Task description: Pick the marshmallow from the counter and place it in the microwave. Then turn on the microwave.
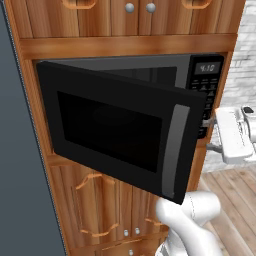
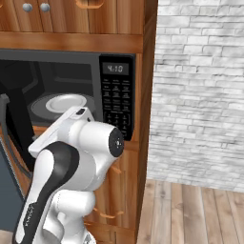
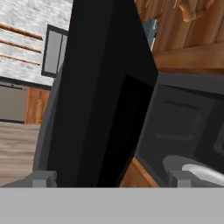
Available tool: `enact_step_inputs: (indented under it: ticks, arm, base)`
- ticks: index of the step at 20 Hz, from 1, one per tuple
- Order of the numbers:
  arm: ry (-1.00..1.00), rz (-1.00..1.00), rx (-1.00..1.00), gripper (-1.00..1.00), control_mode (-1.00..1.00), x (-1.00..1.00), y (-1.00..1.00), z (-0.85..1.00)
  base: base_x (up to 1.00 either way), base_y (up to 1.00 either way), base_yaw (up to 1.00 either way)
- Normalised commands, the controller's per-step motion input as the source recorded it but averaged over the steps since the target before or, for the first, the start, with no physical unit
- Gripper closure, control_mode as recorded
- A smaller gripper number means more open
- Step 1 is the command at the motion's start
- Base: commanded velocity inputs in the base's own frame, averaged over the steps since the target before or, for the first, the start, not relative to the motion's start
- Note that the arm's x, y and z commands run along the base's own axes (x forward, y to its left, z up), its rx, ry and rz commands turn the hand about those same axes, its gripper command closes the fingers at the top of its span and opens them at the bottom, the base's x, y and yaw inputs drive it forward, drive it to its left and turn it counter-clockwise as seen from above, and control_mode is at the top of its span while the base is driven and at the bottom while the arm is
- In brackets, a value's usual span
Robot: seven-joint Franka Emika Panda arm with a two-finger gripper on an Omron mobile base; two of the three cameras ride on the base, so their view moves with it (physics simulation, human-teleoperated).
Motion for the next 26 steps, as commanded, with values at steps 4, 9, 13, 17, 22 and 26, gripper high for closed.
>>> enact_step_inputs:
  ticks: [4, 9, 13, 17, 22, 26]
  arm:
    - [-0.04, 0.03, 0.0, -1.0, -1.0, 0.35, 0.03, -0.12]
    - [-0.05, 0.04, 0.0, -1.0, -1.0, 0.26, 0.14, -0.15]
    - [-0.05, 0.04, 0.0, -1.0, -1.0, 0.17, 0.24, -0.13]
    - [-0.04, 0.03, 0.0, -1.0, -1.0, 0.12, 0.24, -0.07]
    - [-0.03, 0.03, 0.0, -1.0, -1.0, 0.02, 0.21, -0.01]
    - [0.0, 0.05, 0.0, -1.0, -1.0, -0.14, 0.14, 0.0]
  base:
    - [0.0, 0.0, 0.0]
    - [0.0, 0.0, 0.0]
    - [0.0, 0.0, 0.0]
    - [0.0, 0.0, 0.0]
    - [0.0, 0.0, 0.0]
    - [0.0, 0.0, 0.0]
